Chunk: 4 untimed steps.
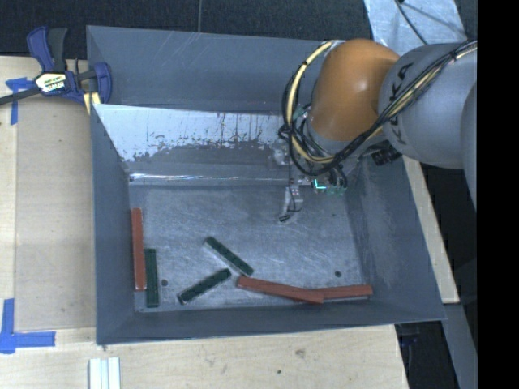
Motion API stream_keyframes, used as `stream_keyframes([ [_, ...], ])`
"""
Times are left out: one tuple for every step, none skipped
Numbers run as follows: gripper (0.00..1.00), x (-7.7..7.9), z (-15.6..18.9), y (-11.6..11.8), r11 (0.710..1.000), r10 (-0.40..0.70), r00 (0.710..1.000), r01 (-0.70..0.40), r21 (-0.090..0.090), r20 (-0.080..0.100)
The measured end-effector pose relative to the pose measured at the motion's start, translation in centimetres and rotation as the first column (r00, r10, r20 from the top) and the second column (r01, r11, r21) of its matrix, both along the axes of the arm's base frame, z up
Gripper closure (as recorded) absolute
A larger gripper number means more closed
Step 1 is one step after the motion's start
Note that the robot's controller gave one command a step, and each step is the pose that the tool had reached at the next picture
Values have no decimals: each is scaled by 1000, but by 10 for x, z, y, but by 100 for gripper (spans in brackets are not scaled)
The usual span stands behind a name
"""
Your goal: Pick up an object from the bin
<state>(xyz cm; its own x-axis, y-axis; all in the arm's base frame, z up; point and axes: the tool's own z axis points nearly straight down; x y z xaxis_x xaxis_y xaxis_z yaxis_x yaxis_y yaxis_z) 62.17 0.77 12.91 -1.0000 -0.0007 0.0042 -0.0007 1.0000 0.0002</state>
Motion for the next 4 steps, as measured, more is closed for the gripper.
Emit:
stream_keyframes([
  [0, -35, 8, 81, 966, 257, 966, -257, 2, 5],
  [0, -105, -57, 102, 942, 335, 942, -335, 2, -2],
  [100, -101, -54, 101, 943, 332, 943, -332, 0, 7],
  [100, -55, 81, 99, 913, 408, 913, -408, -3, 17],
])
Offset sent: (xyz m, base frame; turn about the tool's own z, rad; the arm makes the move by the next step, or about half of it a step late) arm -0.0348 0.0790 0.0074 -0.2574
